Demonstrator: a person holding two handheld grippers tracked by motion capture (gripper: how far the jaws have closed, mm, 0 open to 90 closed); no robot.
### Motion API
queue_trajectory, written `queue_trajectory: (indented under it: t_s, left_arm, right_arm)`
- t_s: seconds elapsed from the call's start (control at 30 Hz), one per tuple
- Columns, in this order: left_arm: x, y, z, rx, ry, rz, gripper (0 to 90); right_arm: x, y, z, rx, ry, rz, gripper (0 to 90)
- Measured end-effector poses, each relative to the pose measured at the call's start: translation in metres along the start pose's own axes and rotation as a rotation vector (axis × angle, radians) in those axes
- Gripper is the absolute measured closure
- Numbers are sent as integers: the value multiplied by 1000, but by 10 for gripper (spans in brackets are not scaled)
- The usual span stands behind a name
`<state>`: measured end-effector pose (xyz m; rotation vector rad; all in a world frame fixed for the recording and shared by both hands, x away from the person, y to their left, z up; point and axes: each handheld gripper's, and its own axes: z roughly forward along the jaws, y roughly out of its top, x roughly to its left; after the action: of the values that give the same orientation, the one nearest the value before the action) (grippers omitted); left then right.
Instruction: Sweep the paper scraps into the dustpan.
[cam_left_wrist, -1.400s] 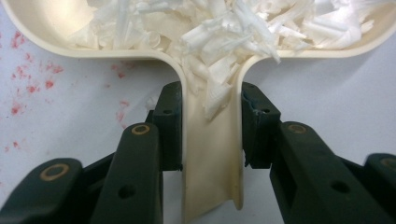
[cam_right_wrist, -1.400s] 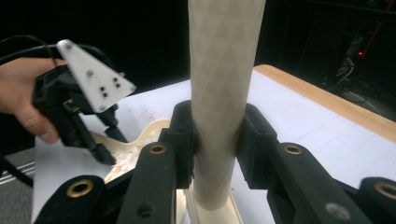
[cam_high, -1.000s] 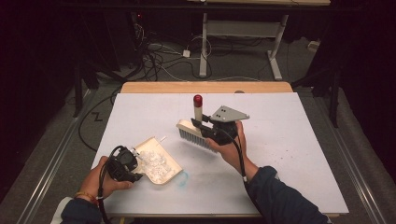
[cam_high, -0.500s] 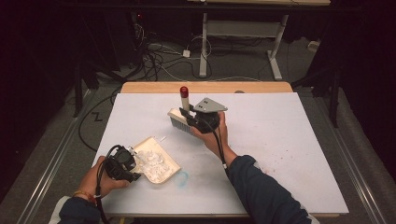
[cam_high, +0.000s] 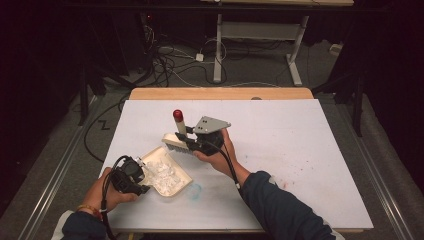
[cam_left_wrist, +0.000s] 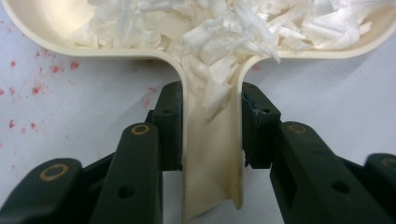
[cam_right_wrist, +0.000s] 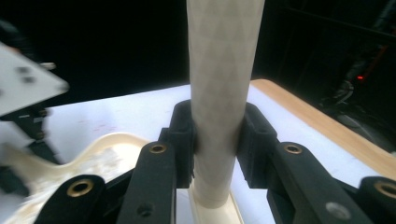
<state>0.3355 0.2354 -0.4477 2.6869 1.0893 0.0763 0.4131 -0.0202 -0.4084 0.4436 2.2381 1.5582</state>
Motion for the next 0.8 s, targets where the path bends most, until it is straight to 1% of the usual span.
queue_trajectory:
  t_s: [0.03, 0.07, 0.1, 0.13, 0.17, 0.2, 0.23, 0.27, 0.33, 0.37, 0.4, 0.47, 0.5, 0.53, 0.6, 0.63, 0.67, 0.73, 0.8]
  left_arm:
    - [0, 0, 0, 1, 1, -1, 633]
    - [-1, 0, 0, 2, 2, -2, 633]
    - [-1, 0, 0, 3, 4, -3, 633]
    - [-1, 0, 0, 5, 6, -1, 633]
    - [-2, 1, 0, 5, 8, -1, 632]
    - [-2, 1, 0, 5, 12, 2, 632]
    - [-2, 1, 0, 6, 11, -2, 632]
    - [-2, 1, 0, 6, 12, 2, 632]
    - [-2, 1, 0, 6, 11, -2, 632]
    - [-2, 1, 0, 6, 13, 1, 632]
    - [-2, 1, 0, 6, 14, 2, 632]
    - [-2, 1, 0, 6, 17, 3, 632]
    - [-3, 1, 0, 6, 17, 0, 632]
    - [-2, 0, 0, 5, 16, -1, 632]
    - [-2, 0, 1, 4, 14, -1, 632]
    - [-2, 0, 1, 5, 15, -1, 632]
    - [-2, 0, 0, 4, 16, 3, 632]
    - [-2, 0, 0, 5, 13, -3, 631]
    - [-3, 0, 0, 14, 14, 1, 633]
  right_arm:
    - [4, 1, -2, 0, 20, -2, 709]
    - [8, 1, -4, 0, 40, 6, 709]
    - [19, 3, -8, 5, 66, 1, 709]
    - [19, 3, -8, 5, 66, 1, 709]
    - [28, 7, -13, -4, 106, -2, 709]
    - [28, 7, -13, -4, 106, -2, 709]
    - [32, 8, -17, -14, 127, -2, 709]
    - [37, 12, -24, -35, 148, -1, 708]
    - [38, 14, -26, -40, 149, -11, 709]
    - [39, 15, -29, -45, 146, -19, 708]
    - [38, 17, -32, -53, 138, -16, 709]
    - [34, 18, -37, -55, 114, -20, 708]
    - [28, 18, -42, -56, 78, -7, 708]
    - [28, 18, -42, -56, 78, -7, 708]
    - [22, 15, -47, -58, 43, 2, 708]
    - [19, 12, -49, -50, 16, 2, 708]
    - [16, 10, -51, -42, 3, 7, 708]
    - [13, 6, -53, -20, -29, 30, 709]
    - [14, 1, -53, 8, -43, 25, 708]
